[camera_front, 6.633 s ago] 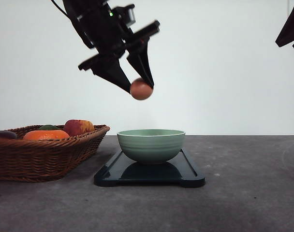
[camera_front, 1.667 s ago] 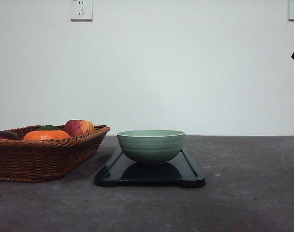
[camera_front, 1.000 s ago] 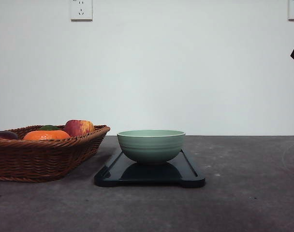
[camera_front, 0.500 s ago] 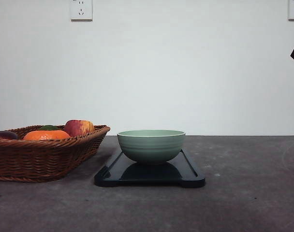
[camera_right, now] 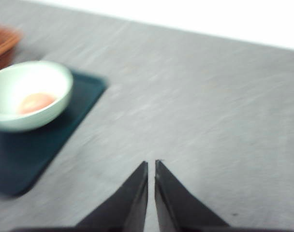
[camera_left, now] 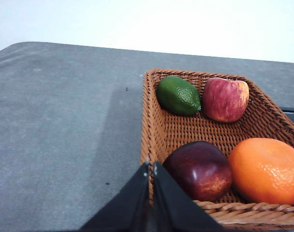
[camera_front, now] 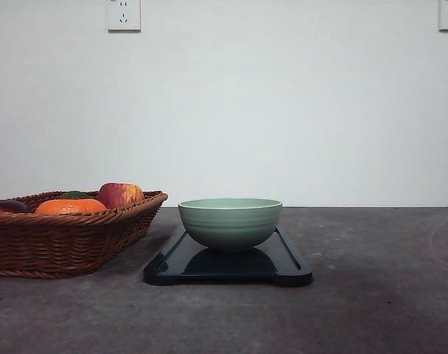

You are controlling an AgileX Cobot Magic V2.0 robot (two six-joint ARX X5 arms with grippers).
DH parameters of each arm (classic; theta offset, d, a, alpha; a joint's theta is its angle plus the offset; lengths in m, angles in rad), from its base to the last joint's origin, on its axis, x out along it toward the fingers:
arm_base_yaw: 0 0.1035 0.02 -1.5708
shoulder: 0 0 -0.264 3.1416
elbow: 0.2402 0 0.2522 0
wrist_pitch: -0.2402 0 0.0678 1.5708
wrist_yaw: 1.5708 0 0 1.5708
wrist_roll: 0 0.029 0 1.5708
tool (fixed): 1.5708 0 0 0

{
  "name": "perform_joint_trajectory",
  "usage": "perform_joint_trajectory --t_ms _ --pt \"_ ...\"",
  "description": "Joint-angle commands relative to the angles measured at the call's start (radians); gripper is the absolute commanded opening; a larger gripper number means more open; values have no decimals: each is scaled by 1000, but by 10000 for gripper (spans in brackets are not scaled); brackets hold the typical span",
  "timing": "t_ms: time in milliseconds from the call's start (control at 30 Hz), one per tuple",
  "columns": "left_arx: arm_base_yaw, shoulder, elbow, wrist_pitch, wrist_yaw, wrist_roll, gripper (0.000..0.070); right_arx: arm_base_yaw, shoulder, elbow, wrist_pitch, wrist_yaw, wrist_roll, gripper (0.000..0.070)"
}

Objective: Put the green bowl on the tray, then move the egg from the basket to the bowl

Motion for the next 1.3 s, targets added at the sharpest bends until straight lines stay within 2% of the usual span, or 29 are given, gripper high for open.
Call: perform_joint_trajectory --t_ms 0,200,267,400,1267 --pt "0 -1 -19 17 0 -1 0 -24 -55 -65 57 3 -5 16" --pt "0 -1 -19 17 0 -1 0 -95 -208 -264 275 5 -5 16" --pt "0 -1 -19 17 0 -1 0 -108 -249 -305 303 5 -5 16" --pt "0 -1 -19 17 0 -1 0 -125 -309 -348 284 5 -6 16" --pt "0 -1 -19 17 0 -1 0 -132 -306 -347 297 4 -6 16"
